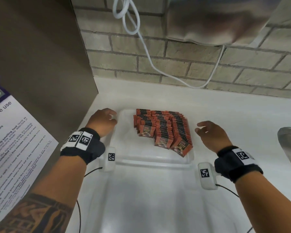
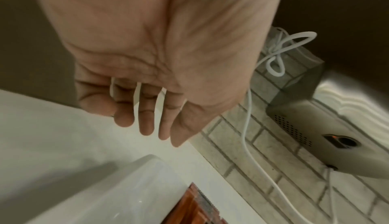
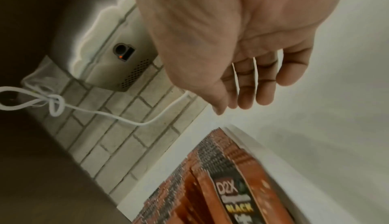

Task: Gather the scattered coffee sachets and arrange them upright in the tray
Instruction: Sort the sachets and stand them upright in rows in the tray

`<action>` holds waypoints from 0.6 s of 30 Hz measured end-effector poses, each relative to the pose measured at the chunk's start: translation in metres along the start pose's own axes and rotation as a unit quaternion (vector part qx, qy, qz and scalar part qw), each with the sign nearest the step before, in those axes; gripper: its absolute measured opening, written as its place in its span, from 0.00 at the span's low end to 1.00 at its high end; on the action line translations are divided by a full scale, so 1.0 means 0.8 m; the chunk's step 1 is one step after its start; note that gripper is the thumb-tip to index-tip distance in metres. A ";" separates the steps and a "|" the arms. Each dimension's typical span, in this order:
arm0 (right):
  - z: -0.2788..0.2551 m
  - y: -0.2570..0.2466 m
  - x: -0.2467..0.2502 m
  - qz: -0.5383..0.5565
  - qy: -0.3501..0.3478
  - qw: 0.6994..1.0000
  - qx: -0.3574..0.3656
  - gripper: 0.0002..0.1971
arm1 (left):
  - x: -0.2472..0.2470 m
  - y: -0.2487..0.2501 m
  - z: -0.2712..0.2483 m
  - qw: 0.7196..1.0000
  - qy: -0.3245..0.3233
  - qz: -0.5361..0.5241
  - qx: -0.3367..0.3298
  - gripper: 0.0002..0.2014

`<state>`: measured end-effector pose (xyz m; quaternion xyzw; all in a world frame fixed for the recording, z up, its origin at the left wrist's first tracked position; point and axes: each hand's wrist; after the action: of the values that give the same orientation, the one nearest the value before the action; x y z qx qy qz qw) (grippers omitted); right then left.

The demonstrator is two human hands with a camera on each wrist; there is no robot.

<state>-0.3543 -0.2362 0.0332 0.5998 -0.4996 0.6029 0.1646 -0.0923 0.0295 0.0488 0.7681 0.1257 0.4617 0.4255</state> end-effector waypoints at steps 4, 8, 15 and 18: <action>0.001 0.017 -0.028 0.064 -0.031 0.997 -0.039 0.16 | -0.003 -0.019 0.004 0.995 -0.020 -0.061 0.072 0.22; -0.008 0.018 -0.038 0.084 -0.053 0.995 -0.030 0.11 | -0.010 -0.031 0.001 0.981 -0.036 -0.151 0.113 0.18; -0.014 0.020 -0.049 0.035 -0.042 0.998 -0.006 0.15 | -0.016 -0.045 0.005 0.980 -0.045 -0.174 0.080 0.17; -0.013 0.022 -0.050 0.032 -0.041 0.999 -0.004 0.15 | -0.016 -0.048 0.008 0.979 -0.047 -0.182 0.076 0.18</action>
<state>-0.3650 -0.2195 -0.0070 0.6071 -0.5268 0.5812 0.1271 -0.0863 0.0414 0.0102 0.7833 0.2779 0.3289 0.4483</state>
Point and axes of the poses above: each hand's wrist, its own z-axis towards the middle knuckle, its own x-axis out of the back of the hand, y = z × x, and after that the axes turned 13 degrees about -z, right-handed
